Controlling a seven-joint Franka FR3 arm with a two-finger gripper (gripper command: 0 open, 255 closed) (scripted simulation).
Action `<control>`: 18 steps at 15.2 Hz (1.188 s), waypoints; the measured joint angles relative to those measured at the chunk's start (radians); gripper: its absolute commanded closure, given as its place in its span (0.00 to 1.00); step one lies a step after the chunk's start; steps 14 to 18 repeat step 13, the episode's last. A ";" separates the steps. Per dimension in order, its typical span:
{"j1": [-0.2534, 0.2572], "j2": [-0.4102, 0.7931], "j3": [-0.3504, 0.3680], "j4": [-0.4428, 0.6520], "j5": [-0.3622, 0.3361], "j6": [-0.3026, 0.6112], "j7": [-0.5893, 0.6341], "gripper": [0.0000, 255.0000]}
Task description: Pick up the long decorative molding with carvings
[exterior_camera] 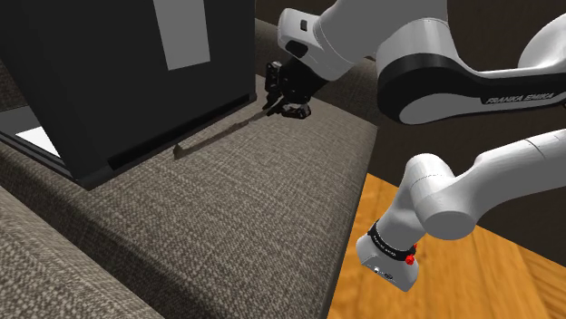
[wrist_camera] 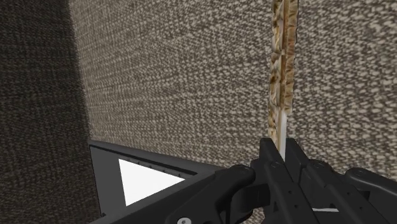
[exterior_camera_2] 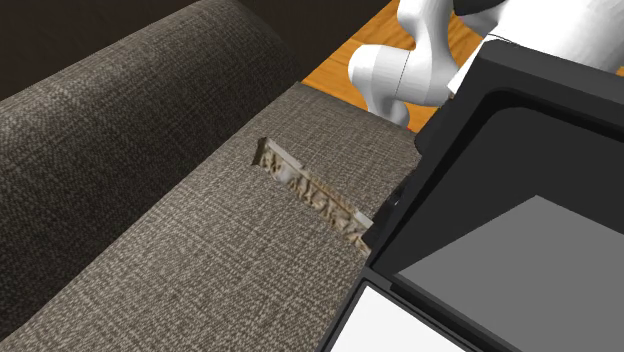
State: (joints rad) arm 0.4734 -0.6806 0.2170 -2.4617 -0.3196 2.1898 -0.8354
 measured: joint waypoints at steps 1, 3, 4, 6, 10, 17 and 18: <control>0.000 0.002 -0.001 0.013 0.002 -0.011 -0.005 1.00; 0.001 0.001 -0.005 0.034 0.005 -0.031 -0.016 1.00; 0.001 0.001 -0.005 0.048 0.007 -0.045 -0.021 1.00; 0.002 0.004 -0.005 0.077 0.011 -0.071 -0.029 1.00; 0.002 0.012 -0.008 0.134 0.018 -0.118 -0.047 1.00; 0.001 0.018 -0.009 0.172 0.021 -0.148 -0.059 1.00; 0.001 0.018 -0.009 0.172 0.021 -0.148 -0.059 1.00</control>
